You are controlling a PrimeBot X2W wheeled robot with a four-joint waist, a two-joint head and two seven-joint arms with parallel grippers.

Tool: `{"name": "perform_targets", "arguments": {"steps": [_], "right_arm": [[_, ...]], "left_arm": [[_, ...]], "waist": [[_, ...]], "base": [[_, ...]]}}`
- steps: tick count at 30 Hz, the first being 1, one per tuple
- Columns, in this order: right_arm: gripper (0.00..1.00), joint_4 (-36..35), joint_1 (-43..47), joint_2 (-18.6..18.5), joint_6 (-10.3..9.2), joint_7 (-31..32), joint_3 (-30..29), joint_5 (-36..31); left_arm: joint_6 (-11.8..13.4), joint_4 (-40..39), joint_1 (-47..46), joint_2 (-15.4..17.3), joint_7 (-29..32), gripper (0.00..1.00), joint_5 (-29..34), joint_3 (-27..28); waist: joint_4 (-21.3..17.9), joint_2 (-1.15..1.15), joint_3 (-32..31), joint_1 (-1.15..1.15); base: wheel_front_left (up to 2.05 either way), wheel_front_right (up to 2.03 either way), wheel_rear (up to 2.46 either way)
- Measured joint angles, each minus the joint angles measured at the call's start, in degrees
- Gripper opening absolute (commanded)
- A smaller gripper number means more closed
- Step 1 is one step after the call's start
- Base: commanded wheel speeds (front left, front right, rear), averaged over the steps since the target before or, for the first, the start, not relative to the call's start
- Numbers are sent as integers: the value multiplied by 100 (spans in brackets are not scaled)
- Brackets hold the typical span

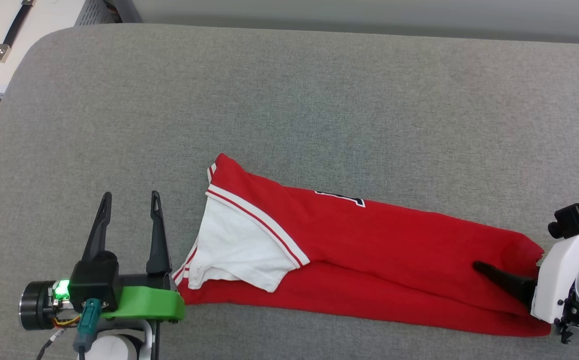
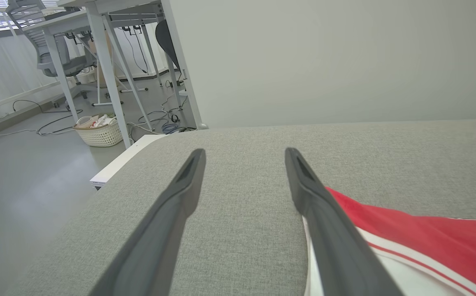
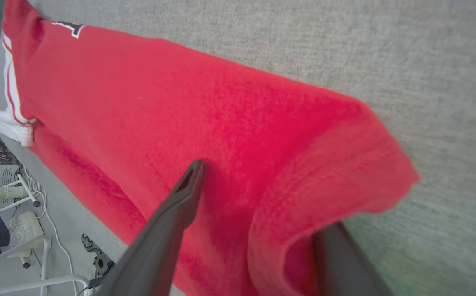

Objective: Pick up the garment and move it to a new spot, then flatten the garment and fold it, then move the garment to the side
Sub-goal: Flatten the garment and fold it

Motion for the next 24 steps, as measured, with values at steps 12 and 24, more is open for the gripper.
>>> {"name": "perform_targets", "arguments": {"steps": [12, 24], "right_arm": [[0, 38, 249, -278, 3, -315, 74, 66], [0, 861, 446, -1046, 2, -336, -467, 66]], "left_arm": [[-374, -16, 331, -412, 0, 100, 643, 494], [-534, -8, 577, -550, 0, 100, 811, 667]], "waist": [[-103, 0, -208, 1], [-225, 0, -544, 0]], "base": [[0, 0, 0], [0, 0, 0]]}}
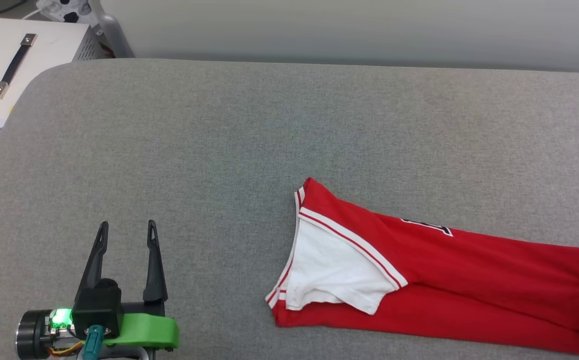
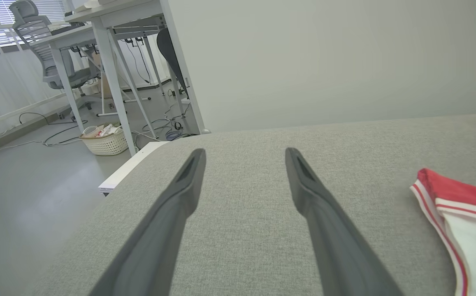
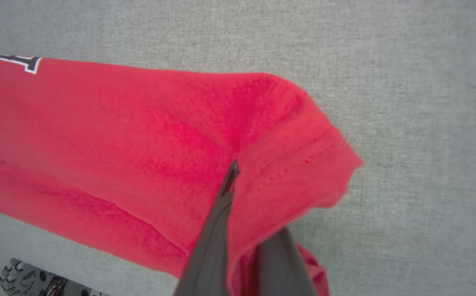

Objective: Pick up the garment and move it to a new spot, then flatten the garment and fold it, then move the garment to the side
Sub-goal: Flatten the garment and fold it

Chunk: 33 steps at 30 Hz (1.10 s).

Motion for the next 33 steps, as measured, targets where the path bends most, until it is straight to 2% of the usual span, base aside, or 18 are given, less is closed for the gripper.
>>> {"name": "perform_targets", "arguments": {"steps": [5, 13, 18, 22, 26, 33], "right_arm": [[0, -172, 115, -100, 0, 86, -110, 41], [0, -1641, 382, -107, -1, 419, -348, 513], [0, -2371, 372, 64, -1, 683, -410, 625], [0, -2651, 165, 334, -1, 971, -315, 516], [0, -2695, -317, 755, -2, 1246, -154, 237], [0, -2249, -1237, 1672, -1, 1638, 290, -421]], "left_arm": [[-49, 4, 87, -23, 0, 100, 25, 14], [-101, 31, 167, -75, 0, 100, 58, 52], [-148, 58, 158, -126, 0, 100, 100, 9], [-152, 76, 147, -178, 0, 100, 118, -35], [-183, 89, 101, -204, 0, 100, 122, -81], [-192, 102, -173, -256, 0, 100, 123, -171]], "waist": [[-7, 0, -112, 0], [-30, 0, -214, -1], [16, 0, -197, -1], [105, 0, -146, 0], [199, 0, -49, 0], [364, 0, 207, 0]], "base": [[0, 0, 0], [0, 0, 0], [0, 0, 0], [0, 0, 0], [0, 0, 0], [0, 0, 0]]}}
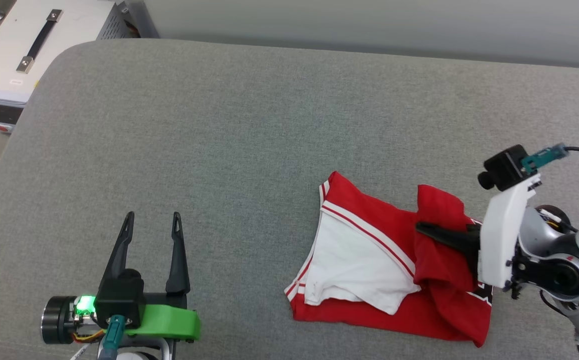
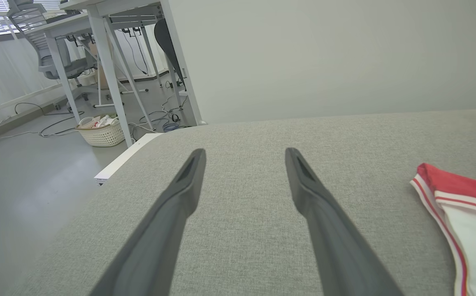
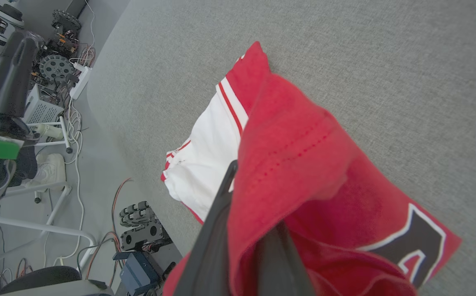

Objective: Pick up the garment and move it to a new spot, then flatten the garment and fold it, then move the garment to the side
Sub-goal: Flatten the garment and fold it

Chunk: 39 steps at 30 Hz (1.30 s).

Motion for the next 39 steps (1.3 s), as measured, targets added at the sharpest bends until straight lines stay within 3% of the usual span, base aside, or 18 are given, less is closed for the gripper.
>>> {"name": "perform_targets", "arguments": {"steps": [10, 17, 20, 25, 31, 36, 39], "right_arm": [[0, 1266, -822, 992, -1, 131, 628, -756], [0, 1706, -1042, 1099, -1, -90, 1091, -1209], [100, 1644, -1040, 1067, -1, -243, 1214, -1204], [100, 1074, -923, 735, 0, -812, 1225, -1202], [100, 425, -441, 322, 0, -1679, 697, -1299], [100, 325, -2, 154, -1, -2727, -97, -2142], [100, 457, 405, 353, -1, -3434, -805, -2648]], "left_arm": [[3, 62, -242, -94, 0, 100, 0, -74], [9, 93, -293, -121, 0, 100, 0, -88], [41, 114, -290, -121, 0, 100, 0, -48], [57, 143, -258, -107, 0, 100, 0, 11], [55, 145, -139, -27, 0, 100, 1, 51], [59, 187, -46, 62, 0, 100, 46, 68], [107, 209, -23, 68, 0, 100, 49, 58]], "waist": [[243, 0, 325, 0], [350, 0, 444, 0], [332, 0, 414, 0], [209, 0, 255, 0], [-57, 0, 42, 0], [-352, 0, -131, 0], [-537, 0, -234, 0]], "base": [[0, 0, 0], [0, 0, 0], [0, 0, 0], [0, 0, 0], [0, 0, 0], [0, 0, 0], [0, 0, 0]]}}
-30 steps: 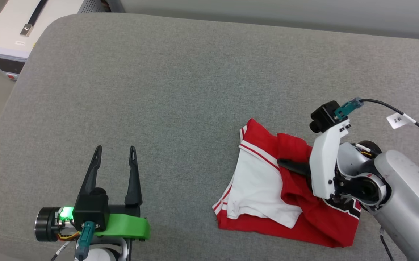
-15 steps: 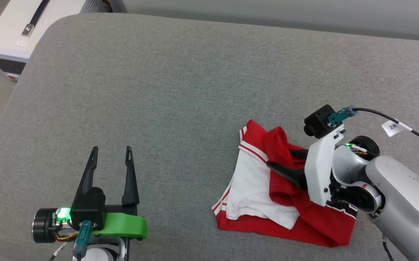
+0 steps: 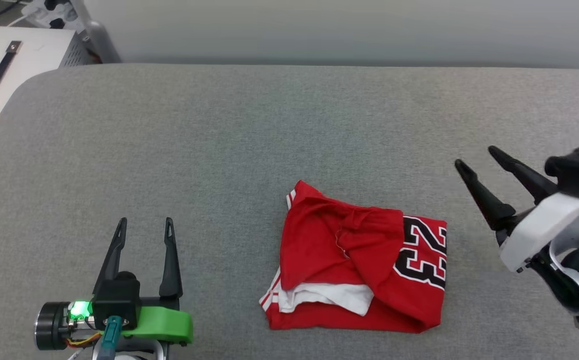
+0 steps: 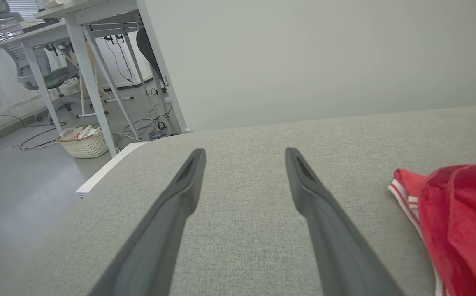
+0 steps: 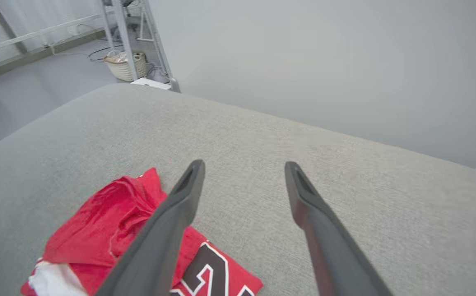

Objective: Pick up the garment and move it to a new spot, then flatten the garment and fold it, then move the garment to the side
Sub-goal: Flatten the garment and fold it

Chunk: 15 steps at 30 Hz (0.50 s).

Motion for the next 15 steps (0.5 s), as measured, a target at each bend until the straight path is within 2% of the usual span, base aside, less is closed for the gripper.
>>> {"name": "perform_targets", "arguments": {"steps": [7, 10, 15], "right_arm": [[100, 74, 946, 886, 1, -1157, -1424, -1214], [100, -34, 1308, 1255, 1, -1467, -1822, -1717], [100, -357, 1848, 1867, 1, -1653, -2201, -2162]], "left_arm": [[71, 11, 97, 78, 0, 100, 1, 12], [94, 5, 166, 104, 0, 100, 1, 14], [129, -68, 309, 156, 0, 100, 0, 43]], "waist": [[-364, 0, -220, 0], [-475, 0, -320, 0], [-596, 0, -472, 0]], "base": [[0, 0, 0], [0, 0, 0], [0, 0, 0]]}}
